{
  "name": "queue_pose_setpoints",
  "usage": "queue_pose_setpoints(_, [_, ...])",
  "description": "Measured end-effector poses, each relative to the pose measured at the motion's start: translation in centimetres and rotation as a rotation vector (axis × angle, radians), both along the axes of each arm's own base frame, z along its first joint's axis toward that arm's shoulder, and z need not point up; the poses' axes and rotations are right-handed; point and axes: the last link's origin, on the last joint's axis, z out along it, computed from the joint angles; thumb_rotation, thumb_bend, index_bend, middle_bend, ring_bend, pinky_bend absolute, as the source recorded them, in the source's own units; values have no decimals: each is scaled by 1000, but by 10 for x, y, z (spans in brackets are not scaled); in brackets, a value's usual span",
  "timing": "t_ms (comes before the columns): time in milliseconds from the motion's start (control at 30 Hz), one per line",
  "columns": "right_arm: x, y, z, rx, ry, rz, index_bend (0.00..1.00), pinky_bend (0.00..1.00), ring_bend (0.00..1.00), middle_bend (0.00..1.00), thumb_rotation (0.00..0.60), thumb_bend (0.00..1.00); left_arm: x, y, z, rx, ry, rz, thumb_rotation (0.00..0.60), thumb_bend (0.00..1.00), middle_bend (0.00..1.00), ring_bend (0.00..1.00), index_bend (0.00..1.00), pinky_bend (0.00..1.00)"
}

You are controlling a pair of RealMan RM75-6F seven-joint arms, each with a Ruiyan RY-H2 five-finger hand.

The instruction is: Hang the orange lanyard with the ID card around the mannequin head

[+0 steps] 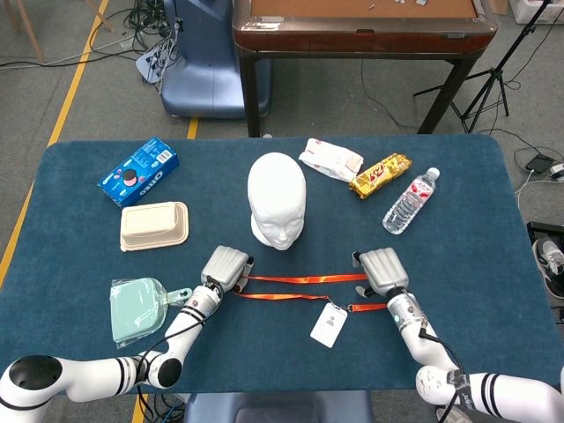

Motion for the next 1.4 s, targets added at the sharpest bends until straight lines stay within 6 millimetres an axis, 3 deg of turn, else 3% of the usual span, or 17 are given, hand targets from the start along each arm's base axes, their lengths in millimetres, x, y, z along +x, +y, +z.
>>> queue_pose_setpoints(400, [5, -4, -21, 36, 22, -18, 433, 919, 940, 934, 600, 286, -2, -1, 3, 6, -6, 5, 600, 338, 604, 613, 605, 715])
queue_pose_setpoints(1400, [1, -4, -30, 57, 35, -44, 453, 919, 940, 934, 600, 306, -5, -2, 2, 1, -1, 9, 600, 338, 604, 613, 605, 716])
